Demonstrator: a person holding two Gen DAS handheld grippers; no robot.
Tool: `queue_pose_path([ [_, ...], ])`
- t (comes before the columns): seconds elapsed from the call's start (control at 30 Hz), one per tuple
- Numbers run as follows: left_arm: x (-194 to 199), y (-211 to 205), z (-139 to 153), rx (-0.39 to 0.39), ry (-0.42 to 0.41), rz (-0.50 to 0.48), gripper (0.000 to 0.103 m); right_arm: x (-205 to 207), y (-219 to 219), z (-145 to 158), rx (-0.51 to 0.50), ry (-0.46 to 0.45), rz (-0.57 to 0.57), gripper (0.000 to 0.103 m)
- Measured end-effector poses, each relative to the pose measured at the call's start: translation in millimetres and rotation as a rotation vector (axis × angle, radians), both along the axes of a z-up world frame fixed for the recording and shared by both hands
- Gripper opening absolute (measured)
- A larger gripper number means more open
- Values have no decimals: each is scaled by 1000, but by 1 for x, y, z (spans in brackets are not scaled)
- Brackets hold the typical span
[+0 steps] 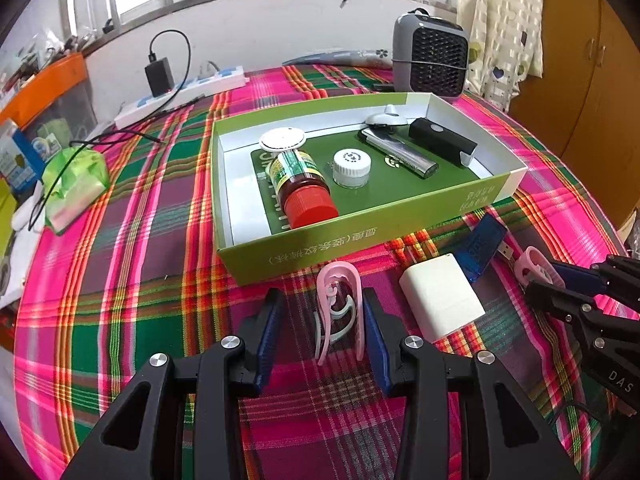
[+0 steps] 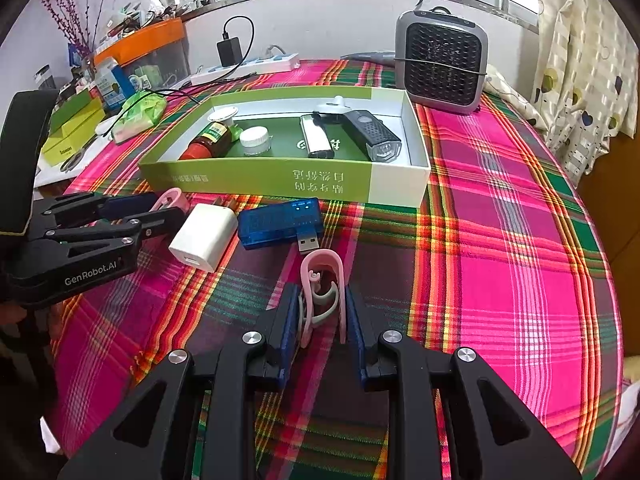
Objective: Organize rigid objects
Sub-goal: 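Carry the pink clip with the right tool while the left tool carries its clip to the box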
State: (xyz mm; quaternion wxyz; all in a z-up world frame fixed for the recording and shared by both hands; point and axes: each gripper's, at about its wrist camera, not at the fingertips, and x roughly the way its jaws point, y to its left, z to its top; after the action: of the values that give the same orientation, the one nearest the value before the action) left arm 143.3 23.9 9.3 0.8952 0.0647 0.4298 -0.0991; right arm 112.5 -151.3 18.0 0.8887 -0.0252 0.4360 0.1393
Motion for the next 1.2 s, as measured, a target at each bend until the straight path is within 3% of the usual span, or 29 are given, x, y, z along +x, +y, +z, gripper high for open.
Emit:
queue_pose_path([
  [0.33,1,-3,1,-23,10,121,38,1,-1,0,13,2,7,25],
  [0.7,3,-3,1,-26,2,156,38,4,-3,-1,23,4,24,25],
  [1.0,3,5,2,-51,-2,189,23,3,-3,-1,23,3,23,25],
  [1.2,3,7,2,-58,-2,193,22,3,-2,-1,20,2,23,25],
])
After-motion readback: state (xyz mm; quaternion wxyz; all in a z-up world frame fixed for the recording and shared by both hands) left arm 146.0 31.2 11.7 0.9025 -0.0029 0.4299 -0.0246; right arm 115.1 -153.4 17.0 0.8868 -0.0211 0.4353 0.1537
